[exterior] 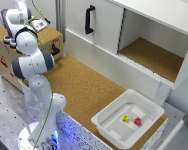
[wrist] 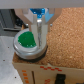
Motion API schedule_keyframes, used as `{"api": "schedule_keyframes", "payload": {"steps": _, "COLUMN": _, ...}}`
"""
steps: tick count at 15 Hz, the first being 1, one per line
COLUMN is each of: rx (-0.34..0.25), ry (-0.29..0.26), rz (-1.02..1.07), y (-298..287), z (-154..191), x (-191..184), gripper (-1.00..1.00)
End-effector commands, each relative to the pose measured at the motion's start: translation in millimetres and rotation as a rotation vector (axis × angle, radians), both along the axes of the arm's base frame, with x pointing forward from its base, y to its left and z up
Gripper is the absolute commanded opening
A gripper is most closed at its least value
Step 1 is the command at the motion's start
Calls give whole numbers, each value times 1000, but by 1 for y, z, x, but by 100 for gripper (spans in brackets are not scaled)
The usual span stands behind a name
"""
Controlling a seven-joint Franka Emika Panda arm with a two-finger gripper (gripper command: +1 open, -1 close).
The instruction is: Push down the green button to turn on the green light
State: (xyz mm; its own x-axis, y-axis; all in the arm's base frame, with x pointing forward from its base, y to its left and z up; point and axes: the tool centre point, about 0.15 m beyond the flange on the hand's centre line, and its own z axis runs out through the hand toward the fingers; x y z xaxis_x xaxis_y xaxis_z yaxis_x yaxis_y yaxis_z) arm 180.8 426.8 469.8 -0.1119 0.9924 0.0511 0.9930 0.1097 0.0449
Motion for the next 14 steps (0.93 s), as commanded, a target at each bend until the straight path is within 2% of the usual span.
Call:
{"api": "schedule_keyframes", "payload": {"steps": 1, "rx": -33, "ry": 68, "rz": -110, "y": 12, "z": -2, "x": -15, "gripper": -100}}
{"api": "schedule_keyframes", "payload": {"steps": 3, "rx": -27, "ry": 82, "rz": -184, "y": 7, "z": -2, "x": -17, "gripper": -100}}
{"api": "schedule_keyframes", "payload": {"steps": 4, "rx": -9, "ry": 85, "rz": -228, "y": 4, "z": -1, "x": -16, "gripper": -100}}
{"api": "schedule_keyframes", "payload": {"steps": 6, "rx": 26, "ry": 49, "rz": -334, "y": -4, "z": 5, "x": -12, "gripper": -100}}
{"api": "schedule_keyframes", "payload": {"steps": 7, "rx": 55, "ry": 68, "rz": -369, "y": -6, "z": 5, "x": -12, "gripper": -100}}
{"api": "schedule_keyframes", "payload": {"steps": 8, "rx": 68, "ry": 62, "rz": -401, "y": -6, "z": 6, "x": -13, "gripper": -100}}
{"api": "schedule_keyframes", "payload": {"steps": 11, "rx": 99, "ry": 71, "rz": -428, "y": 6, "z": 4, "x": -17, "gripper": -100}}
{"api": "schedule_keyframes", "payload": {"steps": 14, "rx": 93, "ry": 81, "rz": -415, "y": 18, "z": 1, "x": -20, "gripper": -100}}
